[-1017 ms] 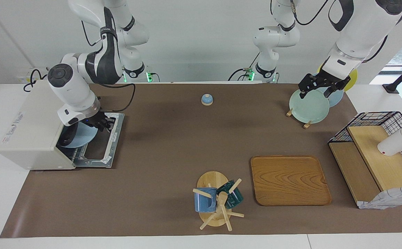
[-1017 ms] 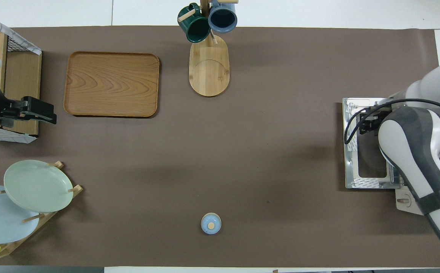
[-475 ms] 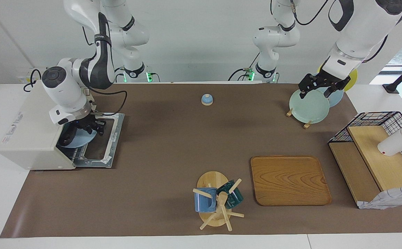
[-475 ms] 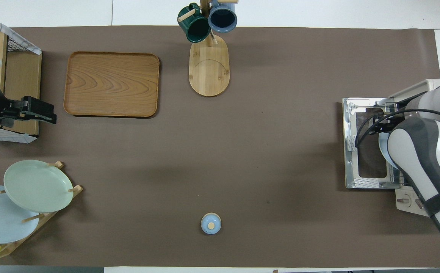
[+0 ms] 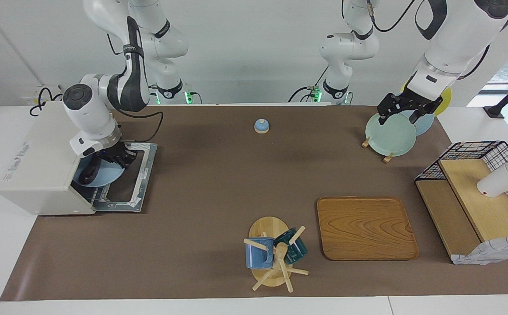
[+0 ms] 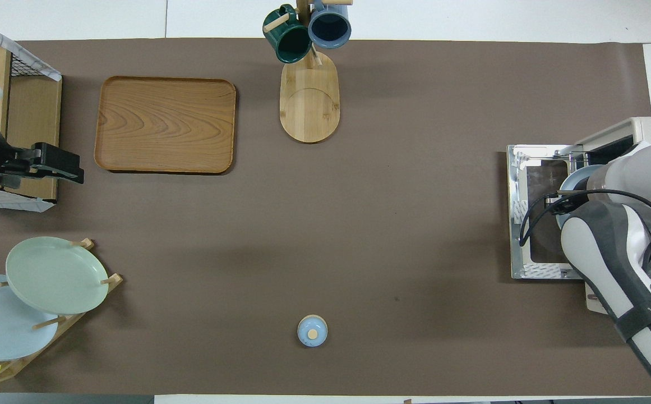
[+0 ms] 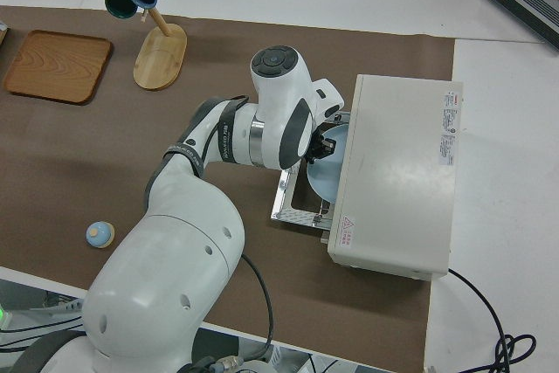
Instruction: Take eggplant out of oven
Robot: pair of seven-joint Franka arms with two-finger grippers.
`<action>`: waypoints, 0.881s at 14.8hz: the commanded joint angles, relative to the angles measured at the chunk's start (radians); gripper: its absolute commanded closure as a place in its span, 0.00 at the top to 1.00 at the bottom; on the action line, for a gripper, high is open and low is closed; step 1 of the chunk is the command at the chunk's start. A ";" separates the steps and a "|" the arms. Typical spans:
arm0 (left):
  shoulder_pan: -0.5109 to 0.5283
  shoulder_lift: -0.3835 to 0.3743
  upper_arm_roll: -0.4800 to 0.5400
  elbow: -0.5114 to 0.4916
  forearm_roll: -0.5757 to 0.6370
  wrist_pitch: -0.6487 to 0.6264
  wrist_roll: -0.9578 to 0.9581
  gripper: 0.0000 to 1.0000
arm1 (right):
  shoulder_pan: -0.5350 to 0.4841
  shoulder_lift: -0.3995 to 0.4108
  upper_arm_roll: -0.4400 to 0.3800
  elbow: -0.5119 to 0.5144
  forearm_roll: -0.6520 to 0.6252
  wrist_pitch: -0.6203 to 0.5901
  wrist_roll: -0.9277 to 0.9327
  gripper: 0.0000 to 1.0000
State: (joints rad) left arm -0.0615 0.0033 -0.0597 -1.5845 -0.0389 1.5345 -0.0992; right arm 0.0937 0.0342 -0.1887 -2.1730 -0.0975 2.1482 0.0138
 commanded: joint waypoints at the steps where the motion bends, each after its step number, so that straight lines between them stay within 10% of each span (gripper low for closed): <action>1: 0.011 -0.003 -0.009 -0.002 -0.006 -0.010 -0.008 1.00 | 0.044 -0.005 0.009 0.053 -0.036 -0.103 -0.018 0.00; 9: 0.011 -0.003 -0.009 -0.002 -0.006 -0.010 -0.010 1.00 | 0.482 0.113 0.015 0.330 -0.019 -0.298 0.401 0.00; 13: 0.012 -0.003 -0.009 -0.002 -0.006 -0.008 -0.008 1.00 | 0.630 0.414 0.041 0.770 0.071 -0.508 0.668 0.00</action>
State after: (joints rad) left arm -0.0615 0.0033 -0.0597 -1.5845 -0.0389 1.5345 -0.0992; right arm 0.6978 0.2409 -0.1564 -1.6854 -0.0795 1.7615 0.5839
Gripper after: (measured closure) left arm 0.000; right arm 0.974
